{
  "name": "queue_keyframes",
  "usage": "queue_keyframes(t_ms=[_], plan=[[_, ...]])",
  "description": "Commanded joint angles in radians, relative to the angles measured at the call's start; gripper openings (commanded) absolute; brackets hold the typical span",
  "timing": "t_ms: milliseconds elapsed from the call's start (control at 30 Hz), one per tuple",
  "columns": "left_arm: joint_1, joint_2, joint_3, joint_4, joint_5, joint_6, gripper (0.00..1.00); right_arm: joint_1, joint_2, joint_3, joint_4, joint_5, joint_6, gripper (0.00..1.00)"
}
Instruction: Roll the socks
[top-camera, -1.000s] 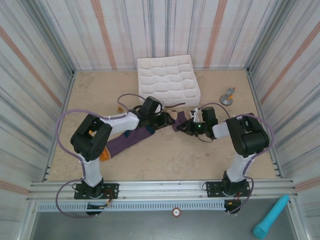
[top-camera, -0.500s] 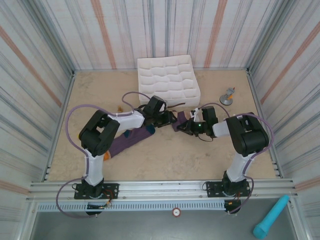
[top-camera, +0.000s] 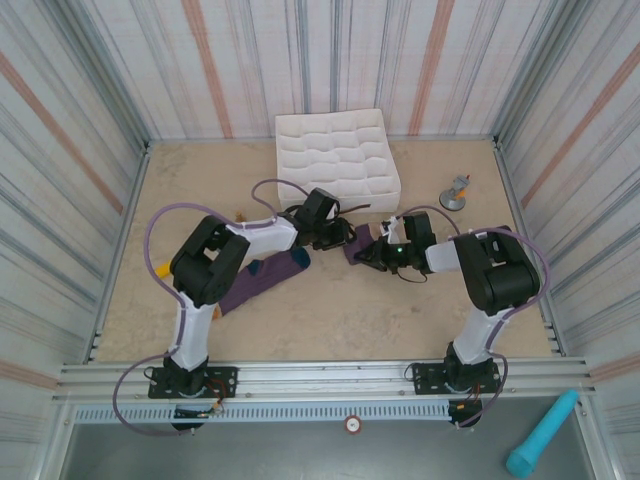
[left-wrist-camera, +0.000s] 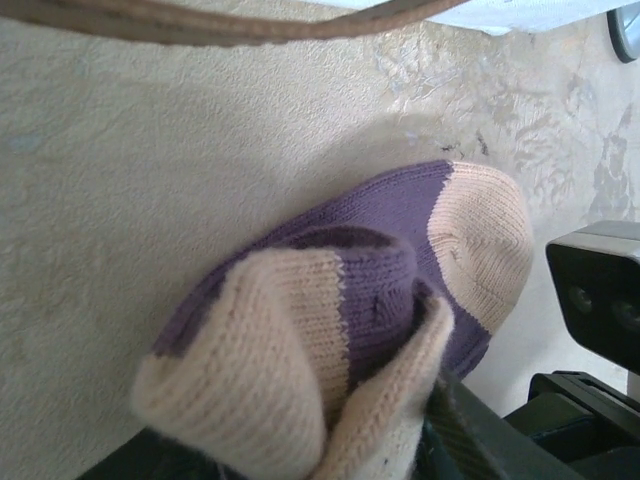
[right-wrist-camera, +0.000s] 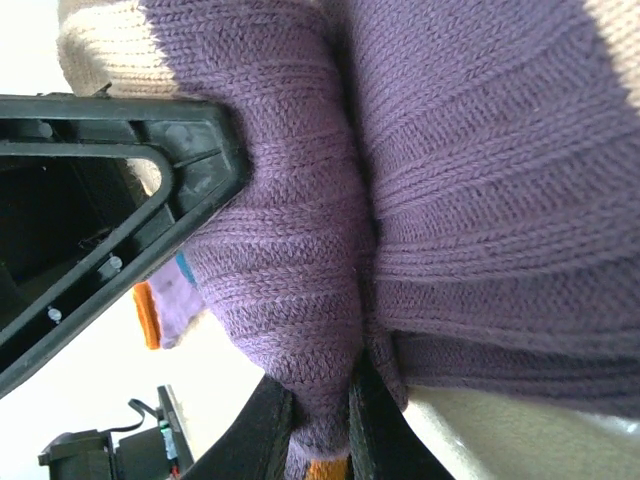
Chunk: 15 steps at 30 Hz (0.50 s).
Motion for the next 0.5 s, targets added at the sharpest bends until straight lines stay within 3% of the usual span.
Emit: queue_keyframes(t_ms=[0,100,267,467], plan=[[-0.001,0.049,0.031,-0.024,-0.026,0.018,0.34,0.007,0.025,-0.055,-0.225,0.071,-0.037,0.00],[-0.003,0.041,0.019,-0.043,-0.022,0.009,0.21,0.008,-0.010,-0.061,-0.241,0.084,-0.063,0.00],[-0.002,-0.012,-0.045,-0.072,-0.023,-0.018,0.09,0.051,-0.143,-0.056,-0.353,0.207,-0.148,0.06],[-0.006,-0.071,-0.131,-0.115,-0.017,-0.073,0.03,0.207,-0.328,-0.014,-0.517,0.485,-0.253,0.31]])
